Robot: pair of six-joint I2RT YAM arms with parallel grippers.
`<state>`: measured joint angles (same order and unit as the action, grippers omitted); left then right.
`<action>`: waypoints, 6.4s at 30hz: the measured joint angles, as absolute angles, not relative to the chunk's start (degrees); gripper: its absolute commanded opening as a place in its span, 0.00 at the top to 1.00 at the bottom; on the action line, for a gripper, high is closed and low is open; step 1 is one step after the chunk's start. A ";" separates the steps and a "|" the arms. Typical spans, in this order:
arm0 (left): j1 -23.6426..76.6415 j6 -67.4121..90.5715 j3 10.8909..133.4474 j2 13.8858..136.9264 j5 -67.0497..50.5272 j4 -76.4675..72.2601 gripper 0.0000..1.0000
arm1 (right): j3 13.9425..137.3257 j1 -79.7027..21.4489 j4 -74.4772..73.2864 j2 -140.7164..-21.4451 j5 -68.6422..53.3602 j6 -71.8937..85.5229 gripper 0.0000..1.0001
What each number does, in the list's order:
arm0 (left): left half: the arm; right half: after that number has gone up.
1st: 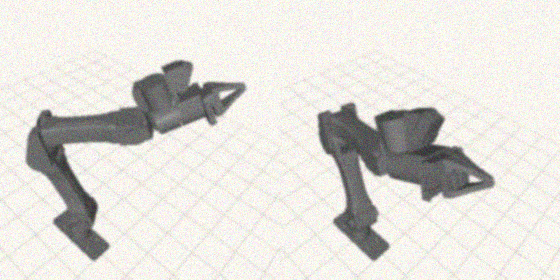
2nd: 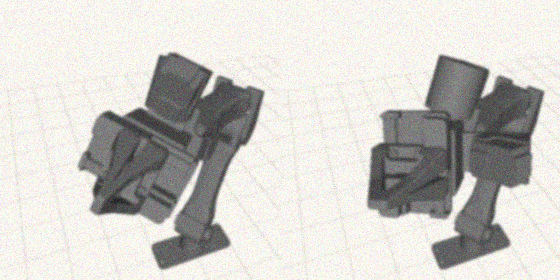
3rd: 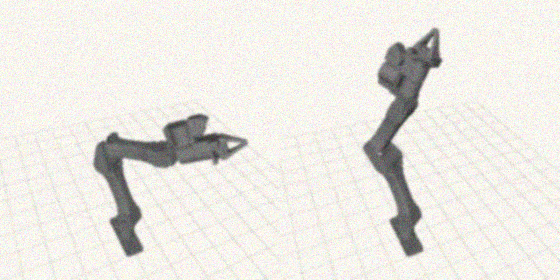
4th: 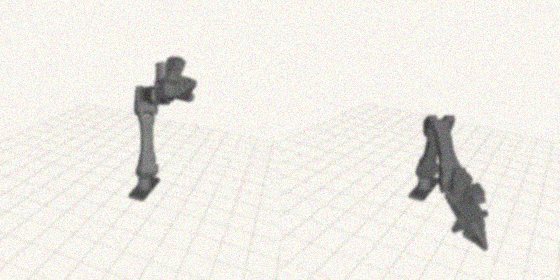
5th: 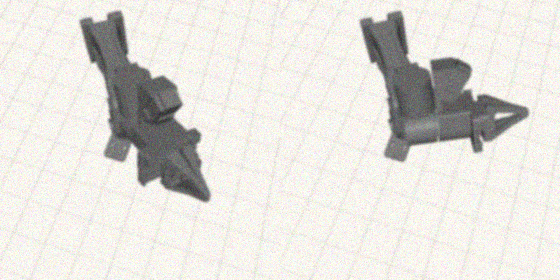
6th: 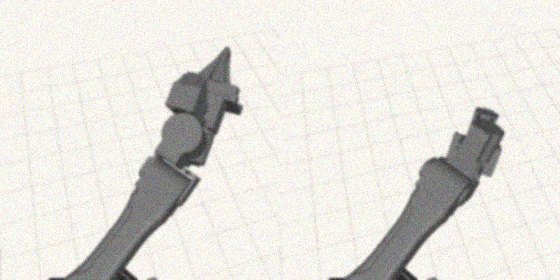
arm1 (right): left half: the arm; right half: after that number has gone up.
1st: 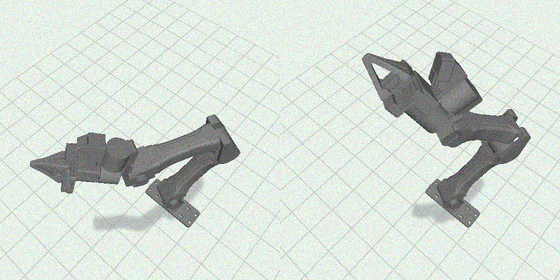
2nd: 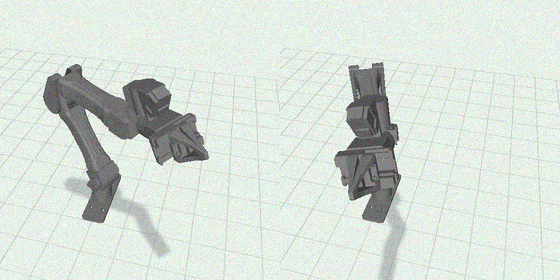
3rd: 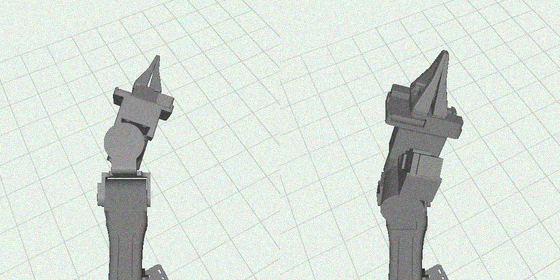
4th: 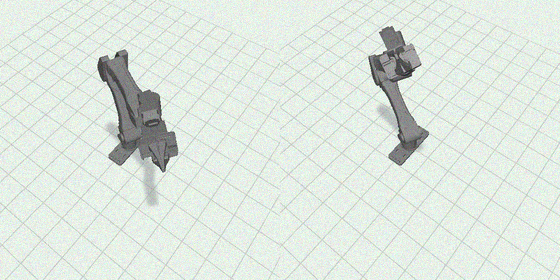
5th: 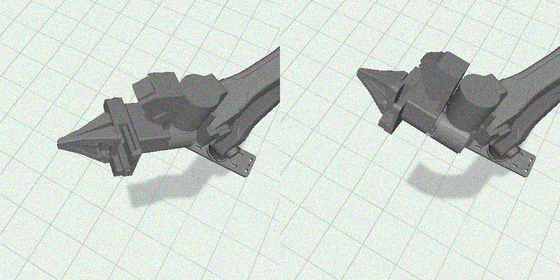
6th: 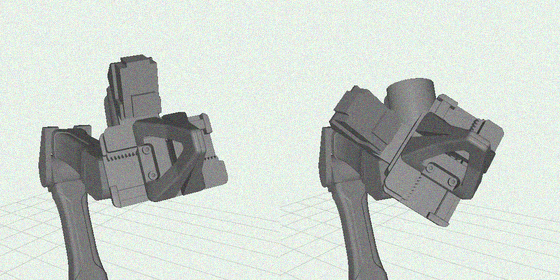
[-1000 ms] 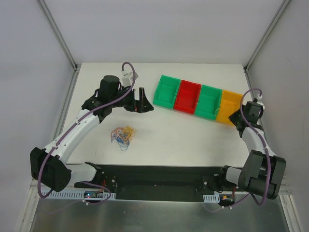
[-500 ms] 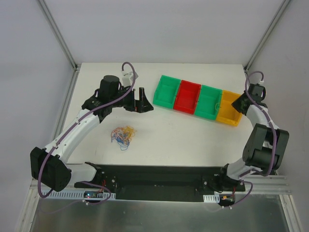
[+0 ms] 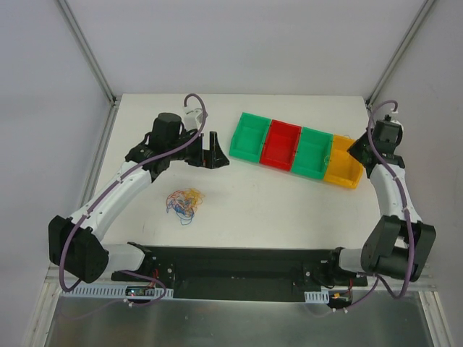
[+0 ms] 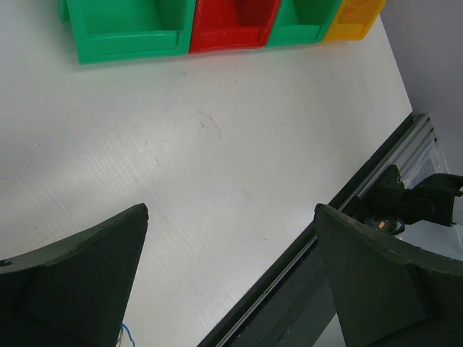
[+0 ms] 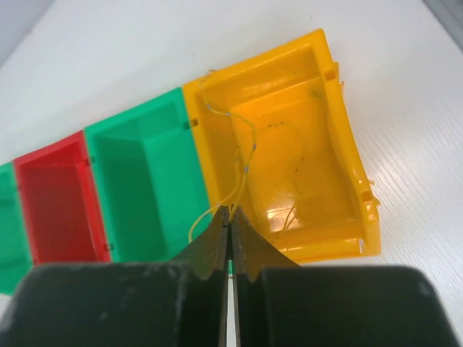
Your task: Untangle the cables
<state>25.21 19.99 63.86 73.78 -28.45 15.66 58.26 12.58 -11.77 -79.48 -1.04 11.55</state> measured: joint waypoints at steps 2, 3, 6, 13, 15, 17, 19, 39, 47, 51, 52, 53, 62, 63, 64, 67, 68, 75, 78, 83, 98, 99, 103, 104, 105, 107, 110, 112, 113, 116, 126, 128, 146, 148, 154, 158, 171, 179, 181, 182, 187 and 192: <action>25.21 19.97 63.86 73.25 -28.29 15.68 0.02 | 58.00 12.14 -12.47 -75.61 -0.27 11.66 1.00; 25.21 19.94 63.86 72.95 -28.25 15.68 0.02 | 57.67 12.12 -12.84 -73.54 0.40 11.77 1.00; 25.52 19.92 63.86 72.10 -28.03 15.66 0.02 | 56.12 12.12 -14.00 -68.05 2.79 11.90 1.00; 25.96 19.92 63.86 70.85 -28.03 15.68 0.02 | 53.34 12.12 -16.73 -63.57 4.49 12.62 1.00; 25.96 19.92 63.86 70.59 -28.03 15.68 0.02 | 52.62 12.12 -17.06 -63.46 4.95 12.67 1.00; 25.96 19.92 63.86 70.43 -28.03 15.70 0.02 | 52.47 12.12 -17.37 -64.01 5.41 12.64 1.00; 25.96 19.92 63.86 70.37 -28.03 15.68 0.02 | 52.47 12.12 -16.91 -65.25 5.85 12.67 1.00; 25.96 18.76 63.86 71.66 -26.11 15.81 0.02 | 73.65 11.00 -15.33 -101.60 14.81 9.32 1.00; 26.30 18.57 63.86 71.94 -24.88 16.60 0.02 | 71.22 7.66 -16.03 -105.67 12.75 8.16 1.00; 26.33 18.50 63.86 71.94 -24.73 16.60 0.02 | 72.44 7.66 -17.76 -107.85 13.06 6.96 0.98; 26.33 18.44 63.86 71.94 -24.47 16.60 0.02 | 73.45 7.66 -18.74 -108.51 13.28 6.59 0.95; 26.33 18.41 63.86 71.94 -24.29 16.62 0.02 | 74.56 7.66 -19.57 -108.97 13.39 6.26 0.89; 26.30 18.35 63.86 71.88 -23.44 16.62 0.02 | 78.83 7.64 -23.51 -107.53 13.28 3.68 0.51; 26.30 18.35 63.86 71.85 -23.44 16.62 0.02 | 78.02 7.64 -23.88 -106.63 13.30 3.51 0.49; 26.30 18.33 63.86 71.83 -23.42 16.62 0.02 | 77.12 7.64 -24.27 -105.49 13.37 3.40 0.48; 26.30 18.33 63.86 71.61 -23.44 16.64 0.02 | 75.50 7.62 -25.45 -102.54 14.09 2.72 0.47; 26.30 18.31 63.86 71.42 -23.42 16.64 0.02 | 75.37 7.62 -25.67 -101.91 14.20 2.70 0.47; 26.30 17.30 63.86 69.12 -22.44 16.67 0.02 | 71.07 7.09 -25.80 -94.98 14.17 2.26 0.32; 26.30 16.93 63.88 68.51 -21.93 16.67 0.02 | 71.85 6.85 -25.41 -94.26 13.32 1.96 0.32; 26.30 16.78 63.88 68.51 -21.47 16.73 0.02 | 75.85 6.26 -26.02 -94.67 11.49 1.45 0.33; 26.26 17.08 63.88 73.25 -23.05 16.67 0.29 | 52.97 -31.05 -9.13 -75.35 18.50 1.54 0.41; 26.24 16.97 63.88 74.04 -22.22 16.73 0.27 | 51.64 -34.11 -5.48 -74.74 18.46 1.98 0.42; 26.02 16.97 63.75 75.55 -15.59 17.54 0.11 | 46.24 -40.88 10.63 -76.49 16.71 6.13 0.46; 25.67 17.23 63.66 75.53 -14.72 17.78 0.09 | 44.23 -42.52 16.19 -78.02 15.90 6.90 0.46; 24.86 17.87 63.35 75.42 -14.59 17.89 0.08 | 41.76 -44.12 22.59 -80.01 14.96 6.94 0.46; 22.37 19.84 61.63 74.72 -15.05 17.98 0.06 | 37.08 -47.92 33.98 -85.10 11.09 5.50 0.45; 18.59 23.07 55.31 70.96 -14.61 18.74 0.05 | 36.86 -51.62 37.80 -92.05 1.67 3.86 0.45; 16.62 24.34 51.70 68.49 -14.41 19.64 0.06 | 39.81 -52.03 38.09 -95.22 -3.25 3.29 0.45; 15.70 25.17 49.63 67.22 -14.50 20.25 0.07 | 42.06 -51.96 38.52 -96.77 -5.23 3.27 0.45; 12.75 27.57 45.25 66.37 -16.14 21.30 0.13 | 48.42 -51.70 41.15 -100.68 -9.67 4.10 0.47; 10.07 31.68 40.34 69.08 -16.43 23.94 0.17 | 53.67 -52.95 46.83 -111.46 -14.76 13.30 0.50; 10.07 32.47 40.32 70.43 -16.43 24.40 0.19 | 53.58 -53.52 46.92 -113.36 -14.72 15.31 0.52; 10.07 31.48 39.86 74.37 -15.81 24.75 0.33 | 57.06 -55.37 47.29 -120.49 -13.39 22.96 0.99; 10.07 31.22 39.86 75.75 -15.22 24.69 0.35 | 56.53 -55.70 46.39 -119.52 -12.03 22.20 0.99; 10.02 31.11 41.85 82.17 -14.46 25.10 0.37 | 48.23 -55.99 41.71 -104.71 -6.55 15.22 0.95; 10.02 31.05 44.05 84.62 -14.59 26.98 0.36 | 43.94 -55.99 42.46 -94.67 -2.13 9.34 1.00; 10.02 30.57 44.77 84.90 -12.86 28.40 0.33 | 26.28 -56.10 46.33 -75.85 26.06 -2.87 1.00; 9.87 29.65 46.76 86.80 -12.71 29.98 0.32 | 21.28 -55.24 45.76 -63.44 53.95 -2.33 1.00; 9.50 29.34 46.81 86.83 -12.60 30.00 0.31 | 20.16 -53.19 44.40 -62.02 57.84 -0.05 1.00; 9.30 29.26 46.85 86.78 -12.62 30.04 0.30 | 19.88 -51.70 42.83 -61.63 59.05 1.43 1.00; 9.26 28.12 47.20 85.91 -12.82 30.02 0.24 | 19.79 -46.11 36.27 -60.73 55.31 7.11 1.00; 9.26 25.80 48.62 80.01 -13.47 30.41 0.16 | 19.92 -45.71 35.77 -62.81 41.08 8.54 0.96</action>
